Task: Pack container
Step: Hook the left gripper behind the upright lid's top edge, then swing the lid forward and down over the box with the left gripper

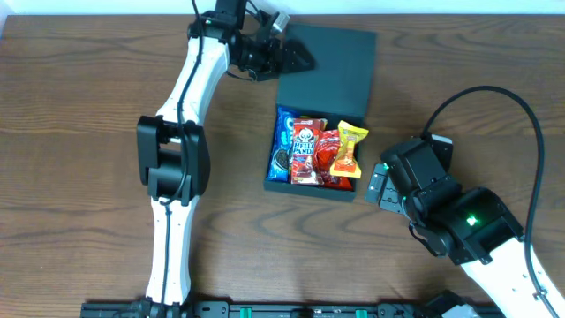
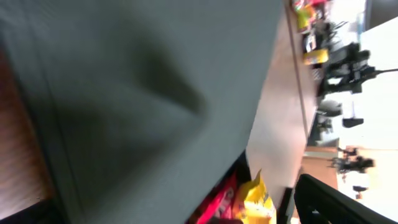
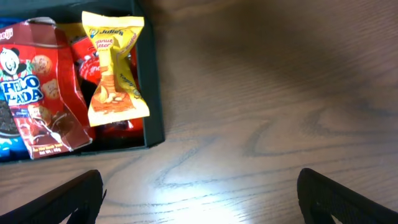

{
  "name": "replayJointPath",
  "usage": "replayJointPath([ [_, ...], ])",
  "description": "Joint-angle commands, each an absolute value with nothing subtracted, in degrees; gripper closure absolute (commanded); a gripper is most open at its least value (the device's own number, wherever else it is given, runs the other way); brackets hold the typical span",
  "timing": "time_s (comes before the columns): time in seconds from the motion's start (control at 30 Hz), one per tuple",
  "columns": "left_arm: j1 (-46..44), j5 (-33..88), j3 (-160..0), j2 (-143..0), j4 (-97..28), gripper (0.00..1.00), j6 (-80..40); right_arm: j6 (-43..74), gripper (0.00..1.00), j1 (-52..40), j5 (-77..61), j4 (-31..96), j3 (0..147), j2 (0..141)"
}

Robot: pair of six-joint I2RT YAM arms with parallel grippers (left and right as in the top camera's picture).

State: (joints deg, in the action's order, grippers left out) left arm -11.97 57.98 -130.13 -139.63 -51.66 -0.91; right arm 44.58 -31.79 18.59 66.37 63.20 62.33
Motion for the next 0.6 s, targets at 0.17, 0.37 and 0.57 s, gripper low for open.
replayJointPath([
  [0.17, -13.32, 53.30, -131.33, -127.35, -58.13, 0.04, 6.96, 45.41, 0.01, -32.23, 20.88, 65.63, 63.31, 62.26],
  [0.37, -15.29, 50.41, -131.33, -124.44, -66.13, 0.04, 9.32, 45.39, 0.01, -32.23, 21.78, 65.54, 63.31, 62.26],
  [0.57, -18.11, 46.98, -131.33, -121.80, -76.20, 0.04, 12.95, 45.41, 0.01, -32.23, 22.31, 65.54, 63.31, 62.26],
])
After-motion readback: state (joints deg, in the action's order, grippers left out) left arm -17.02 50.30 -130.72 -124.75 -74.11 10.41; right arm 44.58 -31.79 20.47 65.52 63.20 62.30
